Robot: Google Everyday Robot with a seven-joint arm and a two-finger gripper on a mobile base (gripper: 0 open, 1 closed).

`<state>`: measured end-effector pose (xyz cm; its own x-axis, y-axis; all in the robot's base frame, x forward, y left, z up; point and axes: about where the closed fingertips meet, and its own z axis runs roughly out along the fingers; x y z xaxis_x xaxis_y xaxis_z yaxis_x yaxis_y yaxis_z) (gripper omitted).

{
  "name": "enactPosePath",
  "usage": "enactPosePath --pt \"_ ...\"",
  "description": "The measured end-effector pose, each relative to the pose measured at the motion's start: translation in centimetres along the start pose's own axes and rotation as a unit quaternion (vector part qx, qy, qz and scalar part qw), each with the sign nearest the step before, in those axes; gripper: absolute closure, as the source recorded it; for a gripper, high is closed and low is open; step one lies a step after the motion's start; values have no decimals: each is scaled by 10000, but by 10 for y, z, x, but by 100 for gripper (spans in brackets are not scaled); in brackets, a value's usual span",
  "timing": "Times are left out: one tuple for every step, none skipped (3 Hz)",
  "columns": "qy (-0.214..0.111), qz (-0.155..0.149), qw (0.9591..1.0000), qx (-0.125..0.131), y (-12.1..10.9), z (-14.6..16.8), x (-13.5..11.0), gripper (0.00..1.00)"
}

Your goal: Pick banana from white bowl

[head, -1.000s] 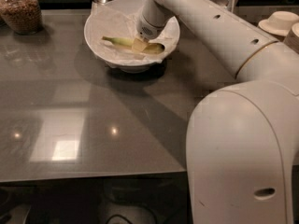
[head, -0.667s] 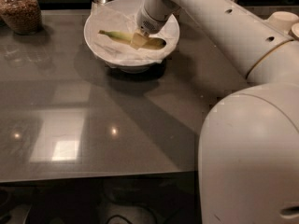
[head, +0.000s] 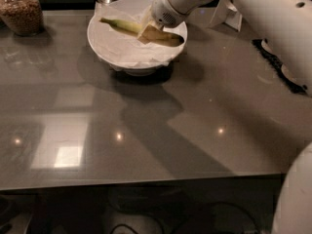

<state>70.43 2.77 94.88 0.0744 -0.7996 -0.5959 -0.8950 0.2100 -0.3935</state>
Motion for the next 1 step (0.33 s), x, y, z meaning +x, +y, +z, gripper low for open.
enactPosePath --pt "-635 -394 9972 75 27 -58 -13 100"
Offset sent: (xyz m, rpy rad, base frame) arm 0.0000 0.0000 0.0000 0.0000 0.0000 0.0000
